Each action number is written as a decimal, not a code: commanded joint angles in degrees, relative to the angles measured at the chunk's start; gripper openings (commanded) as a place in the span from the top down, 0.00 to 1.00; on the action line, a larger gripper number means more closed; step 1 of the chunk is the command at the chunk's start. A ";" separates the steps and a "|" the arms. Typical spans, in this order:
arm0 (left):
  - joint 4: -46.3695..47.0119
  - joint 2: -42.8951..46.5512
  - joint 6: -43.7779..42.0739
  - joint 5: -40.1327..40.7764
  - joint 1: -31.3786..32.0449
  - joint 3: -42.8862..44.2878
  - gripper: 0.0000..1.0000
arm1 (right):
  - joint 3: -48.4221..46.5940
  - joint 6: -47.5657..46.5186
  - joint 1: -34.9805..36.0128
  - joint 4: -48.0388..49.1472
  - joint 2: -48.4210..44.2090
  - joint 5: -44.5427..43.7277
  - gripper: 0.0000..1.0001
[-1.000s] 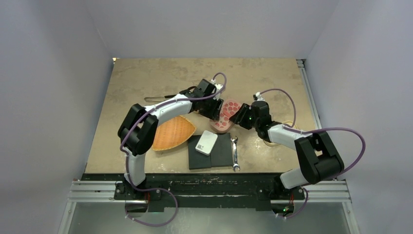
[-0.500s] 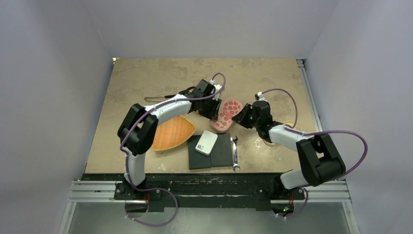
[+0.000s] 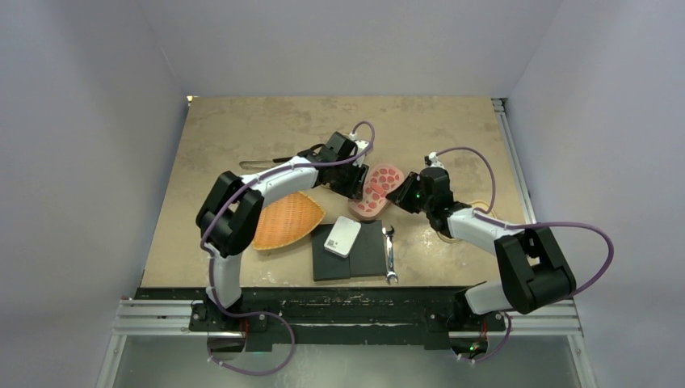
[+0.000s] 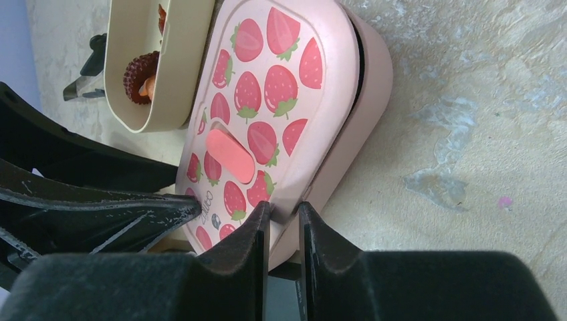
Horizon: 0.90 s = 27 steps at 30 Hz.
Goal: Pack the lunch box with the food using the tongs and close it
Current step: Close the box lid on the packing box.
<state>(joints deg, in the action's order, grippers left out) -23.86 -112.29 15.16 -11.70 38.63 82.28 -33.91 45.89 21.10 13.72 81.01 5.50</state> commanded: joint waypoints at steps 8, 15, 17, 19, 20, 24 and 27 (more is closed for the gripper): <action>-3.05 -2.62 -2.73 1.80 0.35 1.22 0.52 | 1.15 -0.71 0.56 1.19 2.11 -1.07 0.73; -4.89 -3.37 -3.68 3.50 0.56 1.28 0.43 | 1.63 -1.29 0.78 0.99 4.51 -1.96 0.67; -5.62 -3.91 -3.73 3.69 0.63 1.31 0.43 | 1.81 -1.20 0.89 0.60 4.87 -2.13 0.67; -6.38 -4.51 -3.73 3.84 0.57 1.47 0.43 | 2.21 -0.96 0.96 0.14 5.22 -2.32 0.67; -6.78 -4.86 -3.62 3.81 0.61 1.52 0.43 | 2.36 -0.79 1.09 -0.05 5.40 -2.41 0.67; -8.24 -5.64 -3.53 3.65 0.57 1.37 0.43 | 3.66 -0.22 1.36 -0.96 6.44 -2.71 0.68; -9.06 -5.60 -3.81 4.66 0.67 0.39 0.43 | 5.04 0.43 1.61 -1.22 7.32 -2.82 0.68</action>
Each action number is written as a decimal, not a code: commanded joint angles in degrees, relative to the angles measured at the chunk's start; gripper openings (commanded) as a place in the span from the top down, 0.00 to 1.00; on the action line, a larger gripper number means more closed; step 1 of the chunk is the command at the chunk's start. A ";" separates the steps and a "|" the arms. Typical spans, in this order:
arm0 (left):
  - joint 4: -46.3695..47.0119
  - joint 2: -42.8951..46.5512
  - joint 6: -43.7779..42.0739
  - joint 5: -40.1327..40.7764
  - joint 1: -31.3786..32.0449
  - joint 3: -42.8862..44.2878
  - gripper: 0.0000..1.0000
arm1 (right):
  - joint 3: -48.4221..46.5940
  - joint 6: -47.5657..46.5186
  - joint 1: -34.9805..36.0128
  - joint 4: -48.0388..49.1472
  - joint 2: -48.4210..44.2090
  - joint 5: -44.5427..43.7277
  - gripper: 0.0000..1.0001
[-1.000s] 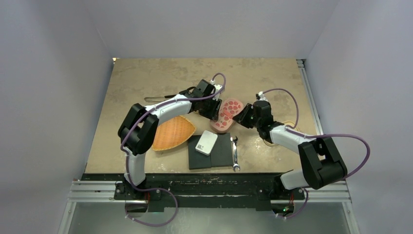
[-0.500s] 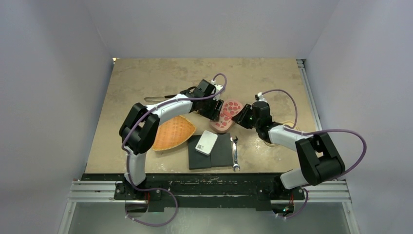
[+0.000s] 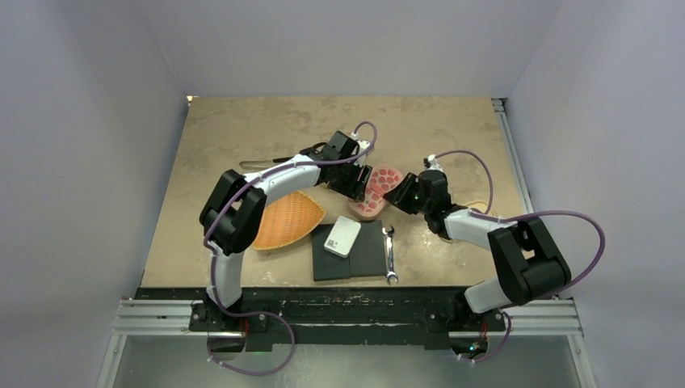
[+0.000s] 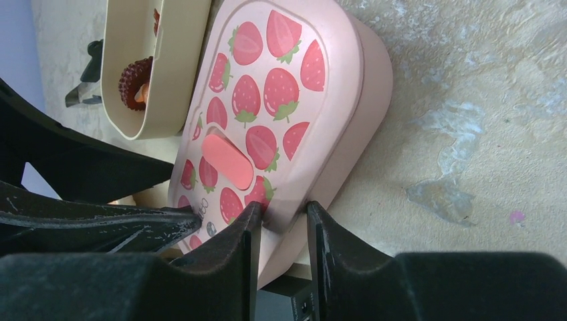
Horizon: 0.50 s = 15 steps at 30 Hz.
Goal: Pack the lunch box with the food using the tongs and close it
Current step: Close the box lid on the packing box.
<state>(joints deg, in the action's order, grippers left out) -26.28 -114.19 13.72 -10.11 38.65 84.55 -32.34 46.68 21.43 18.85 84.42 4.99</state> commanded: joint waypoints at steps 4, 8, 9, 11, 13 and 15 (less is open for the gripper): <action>-6.76 -3.24 -2.66 3.94 1.33 -3.70 0.43 | 4.97 0.99 2.20 -6.32 4.72 -2.40 0.69; -7.72 -4.55 -3.35 5.06 2.40 -3.39 0.43 | 5.59 2.28 3.46 -6.29 6.14 -2.86 0.70; -8.20 -4.99 -3.61 5.97 2.67 -3.21 0.43 | 5.66 2.47 3.61 -6.25 6.45 -2.99 0.71; -9.04 -5.58 -4.01 7.37 3.07 -3.12 0.43 | 5.91 2.90 3.94 -6.32 6.84 -3.31 0.73; -9.58 -5.77 -4.21 8.71 3.50 -3.17 0.43 | 6.36 3.19 4.13 -6.37 7.00 -3.49 0.75; -10.03 -6.01 -4.52 9.88 4.04 -2.96 0.43 | 6.81 3.48 4.22 -6.31 7.12 -3.58 0.77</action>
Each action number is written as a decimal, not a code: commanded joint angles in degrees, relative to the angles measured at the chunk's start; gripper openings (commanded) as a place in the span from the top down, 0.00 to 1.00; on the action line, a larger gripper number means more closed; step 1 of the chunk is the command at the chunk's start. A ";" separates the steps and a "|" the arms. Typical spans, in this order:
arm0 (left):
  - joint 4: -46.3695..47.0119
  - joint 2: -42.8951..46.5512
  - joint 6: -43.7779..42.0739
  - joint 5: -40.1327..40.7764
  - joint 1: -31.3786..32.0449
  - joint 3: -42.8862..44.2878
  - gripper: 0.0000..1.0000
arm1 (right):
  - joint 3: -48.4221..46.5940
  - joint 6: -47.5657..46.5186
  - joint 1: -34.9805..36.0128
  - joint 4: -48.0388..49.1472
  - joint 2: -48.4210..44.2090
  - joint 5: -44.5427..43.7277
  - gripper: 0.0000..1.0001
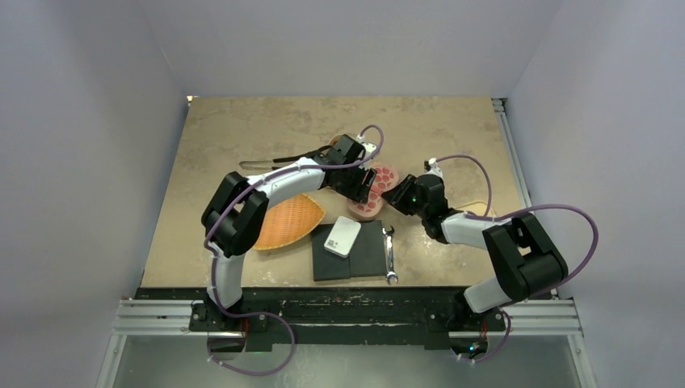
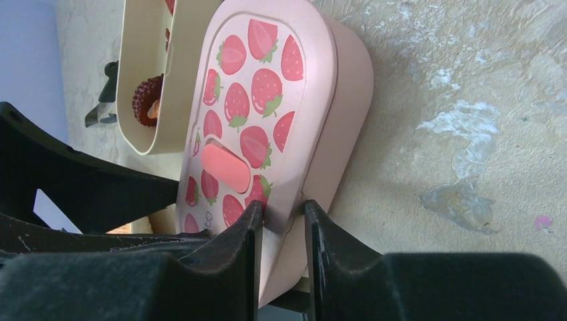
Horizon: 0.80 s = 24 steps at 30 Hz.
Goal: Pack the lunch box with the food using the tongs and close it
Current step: Close the box lid on the packing box.
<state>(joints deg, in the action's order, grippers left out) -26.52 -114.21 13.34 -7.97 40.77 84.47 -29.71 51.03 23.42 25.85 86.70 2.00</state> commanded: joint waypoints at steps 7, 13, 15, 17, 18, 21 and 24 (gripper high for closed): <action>-11.16 -7.71 -5.19 11.89 4.29 -2.27 0.43 | 5.60 -0.15 2.50 -12.87 5.28 -0.83 0.82; -13.03 -9.48 -5.61 13.94 5.29 -1.59 0.42 | 7.13 0.45 2.68 -11.68 6.09 -0.68 0.86; -13.38 -9.68 -5.75 14.58 5.73 -1.57 0.42 | 7.74 0.56 2.68 -11.40 6.10 -0.61 0.87; -13.63 -9.91 -5.78 14.76 6.13 -1.48 0.42 | 7.95 0.65 2.68 -11.18 5.75 -0.52 0.87; -13.41 -9.65 -5.72 14.28 6.23 -1.55 0.42 | 7.81 0.65 2.74 -11.28 5.31 -0.36 0.87; -12.40 -7.98 -5.12 11.65 6.11 -1.03 0.40 | 5.46 0.13 2.76 -13.29 2.56 -0.35 0.87; -11.65 -5.72 -3.79 8.37 5.91 0.66 0.37 | 0.81 -1.36 2.68 -17.99 -1.79 -1.00 0.81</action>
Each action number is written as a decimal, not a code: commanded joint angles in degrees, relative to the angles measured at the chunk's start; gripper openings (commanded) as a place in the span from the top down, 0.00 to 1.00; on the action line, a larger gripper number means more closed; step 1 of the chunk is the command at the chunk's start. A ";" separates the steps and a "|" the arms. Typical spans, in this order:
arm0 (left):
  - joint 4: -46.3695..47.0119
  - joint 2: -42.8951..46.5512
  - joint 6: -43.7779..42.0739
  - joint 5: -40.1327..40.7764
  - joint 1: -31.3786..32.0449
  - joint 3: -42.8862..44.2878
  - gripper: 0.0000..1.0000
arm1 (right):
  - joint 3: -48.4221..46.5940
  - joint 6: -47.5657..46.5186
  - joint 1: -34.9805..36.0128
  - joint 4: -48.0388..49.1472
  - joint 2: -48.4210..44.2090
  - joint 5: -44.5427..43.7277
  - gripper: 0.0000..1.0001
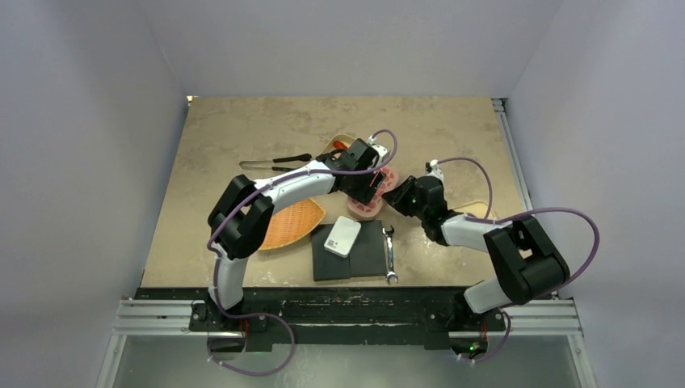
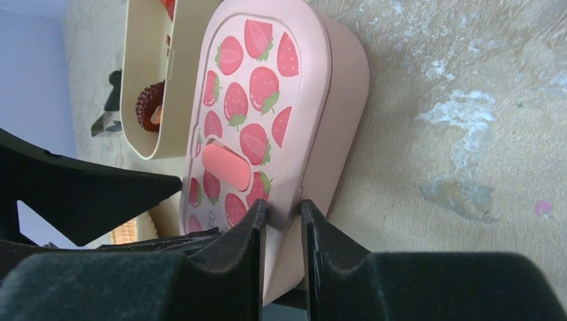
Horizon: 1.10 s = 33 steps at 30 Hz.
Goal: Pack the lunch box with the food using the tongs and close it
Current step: Close the box lid on the packing box.
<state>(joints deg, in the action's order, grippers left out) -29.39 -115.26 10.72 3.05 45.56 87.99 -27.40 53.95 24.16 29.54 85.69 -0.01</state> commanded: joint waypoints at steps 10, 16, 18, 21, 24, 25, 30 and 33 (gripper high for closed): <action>-7.74 -0.52 1.87 -11.45 -4.00 6.87 0.30 | -16.34 -10.51 -1.47 -33.98 -8.52 -5.18 0.56; -2.61 -0.34 3.28 -15.63 -7.34 10.31 0.28 | -17.23 -14.77 -5.91 -30.73 -7.35 -2.41 0.48; -1.55 -2.10 4.10 -15.98 -8.20 12.42 0.28 | -17.91 -15.92 -6.75 -29.86 -6.12 -1.68 0.47; -0.58 -5.59 4.90 -16.69 -9.29 15.74 0.28 | -18.91 -17.17 -7.42 -28.26 -4.18 -0.86 0.45; 1.01 -8.71 5.09 -16.69 -9.46 17.91 0.28 | -19.63 -17.77 -7.96 -26.94 -2.55 -0.09 0.45; 1.53 -9.58 5.26 -16.84 -9.47 18.59 0.28 | -19.82 -17.97 -8.11 -26.53 -2.10 -0.08 0.45; 4.58 -12.78 6.09 -17.52 -9.45 20.63 0.28 | -20.59 -19.07 -8.64 -25.08 0.83 1.11 0.45; 4.23 -14.69 5.86 -17.24 -9.46 21.80 0.29 | -20.60 -19.68 -8.95 -23.69 3.50 2.41 0.45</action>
<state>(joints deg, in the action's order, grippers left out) -27.79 -128.55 15.77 -13.06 36.05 105.95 -45.78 36.49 15.77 2.22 86.85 0.14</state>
